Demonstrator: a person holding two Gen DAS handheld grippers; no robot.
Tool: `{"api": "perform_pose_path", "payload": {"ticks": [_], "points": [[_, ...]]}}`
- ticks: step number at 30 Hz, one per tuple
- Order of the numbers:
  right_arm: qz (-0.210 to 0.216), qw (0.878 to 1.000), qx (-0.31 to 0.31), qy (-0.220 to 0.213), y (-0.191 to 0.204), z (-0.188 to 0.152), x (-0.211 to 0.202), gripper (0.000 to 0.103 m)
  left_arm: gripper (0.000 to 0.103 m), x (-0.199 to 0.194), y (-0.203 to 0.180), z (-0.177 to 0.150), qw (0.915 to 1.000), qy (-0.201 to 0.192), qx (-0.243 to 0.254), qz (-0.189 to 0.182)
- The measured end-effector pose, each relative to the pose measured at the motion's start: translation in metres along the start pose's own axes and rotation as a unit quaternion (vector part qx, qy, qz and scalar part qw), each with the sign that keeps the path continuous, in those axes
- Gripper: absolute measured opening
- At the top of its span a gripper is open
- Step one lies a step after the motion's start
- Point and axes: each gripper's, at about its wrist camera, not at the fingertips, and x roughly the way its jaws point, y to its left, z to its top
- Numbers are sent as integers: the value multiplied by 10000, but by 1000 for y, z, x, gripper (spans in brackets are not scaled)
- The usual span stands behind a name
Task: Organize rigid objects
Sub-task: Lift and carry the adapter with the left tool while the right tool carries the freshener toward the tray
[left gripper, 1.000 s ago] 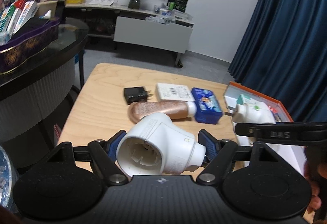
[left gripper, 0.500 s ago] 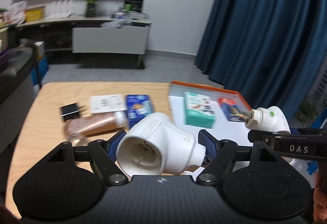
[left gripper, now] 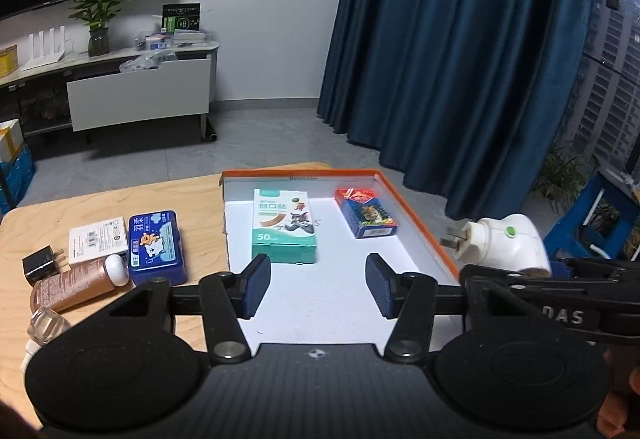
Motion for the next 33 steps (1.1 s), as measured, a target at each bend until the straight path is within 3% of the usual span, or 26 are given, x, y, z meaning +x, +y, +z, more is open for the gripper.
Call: {"api": "perform_pose_path", "payload": {"ticks": [5,6,8,9,11,16,18,23,30,31,32,33], "points": [[-7,9999,8,105,-7,-9,4,72,56,7,19,-11,9994,226,-185,210],[-21,9999,39,134,-9,-10,5,72,59,6,25,-13,9990,246,-238,298],[1,9998,90,179,-11,-12,7,72,75,6,39,-18,9975,324,-361,507],[8,9998,92,191,-11,-13,8,72,77,5,47,-20,9967,341,-410,612],[37,9998,83,188,-12,-14,8,72,93,1,61,-27,9947,320,-456,859],[152,9994,120,296,-8,-17,17,72,99,2,82,-45,9910,703,-579,979],[187,9993,59,319,-4,-17,19,72,102,-6,82,-55,9909,642,-470,1086],[302,9989,-4,371,3,-19,23,72,103,-19,95,-75,9886,690,-783,1082],[342,9987,-61,384,10,-19,24,72,103,-5,84,-96,9885,894,-372,1165],[331,9987,-45,373,9,-19,24,72,98,-2,80,-98,9890,832,-214,1206],[324,9988,-30,369,9,-18,23,72,77,-1,77,-99,9893,772,-71,1239],[315,9988,-15,366,9,-18,23,72,75,1,77,-99,9890,797,-45,1246]]}}
